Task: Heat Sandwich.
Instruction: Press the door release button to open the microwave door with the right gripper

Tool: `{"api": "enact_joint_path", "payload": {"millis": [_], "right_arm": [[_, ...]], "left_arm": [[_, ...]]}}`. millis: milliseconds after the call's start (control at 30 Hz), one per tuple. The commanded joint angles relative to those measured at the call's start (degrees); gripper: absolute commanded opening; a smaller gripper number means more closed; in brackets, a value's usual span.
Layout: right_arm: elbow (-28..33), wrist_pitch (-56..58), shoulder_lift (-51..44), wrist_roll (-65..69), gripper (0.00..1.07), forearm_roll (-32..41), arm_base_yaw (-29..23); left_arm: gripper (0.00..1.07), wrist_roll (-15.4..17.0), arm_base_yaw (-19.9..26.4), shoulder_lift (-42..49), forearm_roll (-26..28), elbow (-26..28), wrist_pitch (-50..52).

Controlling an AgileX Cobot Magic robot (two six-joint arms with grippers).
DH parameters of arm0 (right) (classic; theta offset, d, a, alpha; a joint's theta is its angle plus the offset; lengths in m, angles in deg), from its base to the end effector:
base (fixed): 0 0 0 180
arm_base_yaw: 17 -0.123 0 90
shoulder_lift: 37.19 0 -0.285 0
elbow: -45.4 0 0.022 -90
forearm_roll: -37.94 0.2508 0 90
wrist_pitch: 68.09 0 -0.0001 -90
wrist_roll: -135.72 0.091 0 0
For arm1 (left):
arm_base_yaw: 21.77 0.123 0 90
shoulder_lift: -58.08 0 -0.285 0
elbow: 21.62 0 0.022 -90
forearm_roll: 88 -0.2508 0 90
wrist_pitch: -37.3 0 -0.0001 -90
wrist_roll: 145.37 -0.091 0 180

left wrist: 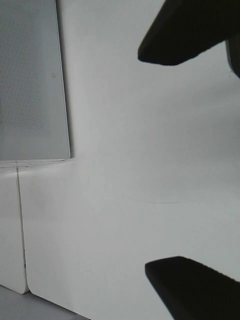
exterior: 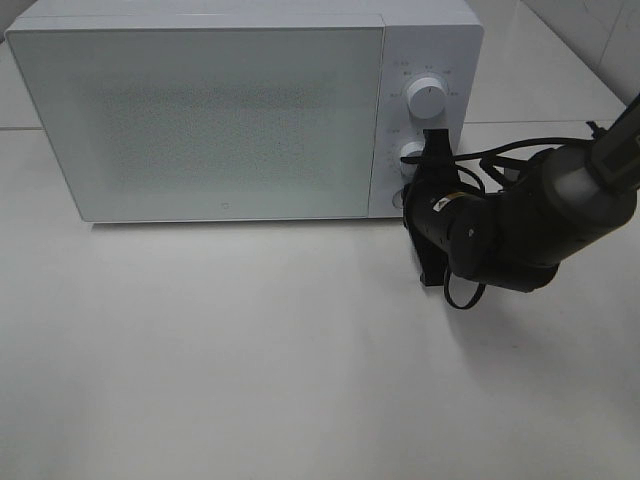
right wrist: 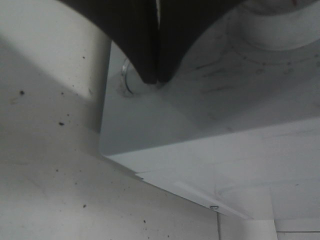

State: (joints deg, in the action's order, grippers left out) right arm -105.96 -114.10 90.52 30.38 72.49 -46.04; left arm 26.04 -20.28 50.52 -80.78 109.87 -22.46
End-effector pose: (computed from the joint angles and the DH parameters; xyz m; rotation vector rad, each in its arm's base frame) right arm 0.3413 0.1471 0.0912 1.4602 1.5550 1.0033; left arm -0.0049 -0.0100 0.2795 0.1296 2.0113 -0.0384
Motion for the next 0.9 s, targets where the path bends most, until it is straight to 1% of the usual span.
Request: {"api": "enact_joint_path", "payload": {"millis": [33, 133, 367, 433, 600, 900], "right_arm": [[-1.43, -5.16, -0.40, -1.43, 0.01, 1.32, 0.57], [-1.43, -9.34, -0.40, -1.89, 0.01, 2.01, 0.57], [-2.12, -11.69, 0.06, -1.89, 0.01, 2.35, 0.57], [-4.47, -13.06, 1.55, -1.83, 0.01, 1.78, 0.57], [-7.45, -15.30, 3.67, -1.72, 0.01, 1.95, 0.57], [-7.68, -15.99, 3.67, -2.64, 0.01, 2.06, 1.03]], "left_arm": [[1.01, 0.11, -0.29, 1.49, 0.52, -0.17, 0.63], [1.01, 0.11, -0.29, 1.49, 0.52, -0.17, 0.63], [1.01, 0.11, -0.29, 1.49, 0.52, -0.17, 0.63], [1.01, 0.11, -0.29, 1.49, 0.52, -0.17, 0.63], [1.01, 0.11, -0.29, 1.49, 0.52, -0.17, 0.63], [1.01, 0.11, -0.29, 1.49, 0.52, -0.17, 0.63]]}}
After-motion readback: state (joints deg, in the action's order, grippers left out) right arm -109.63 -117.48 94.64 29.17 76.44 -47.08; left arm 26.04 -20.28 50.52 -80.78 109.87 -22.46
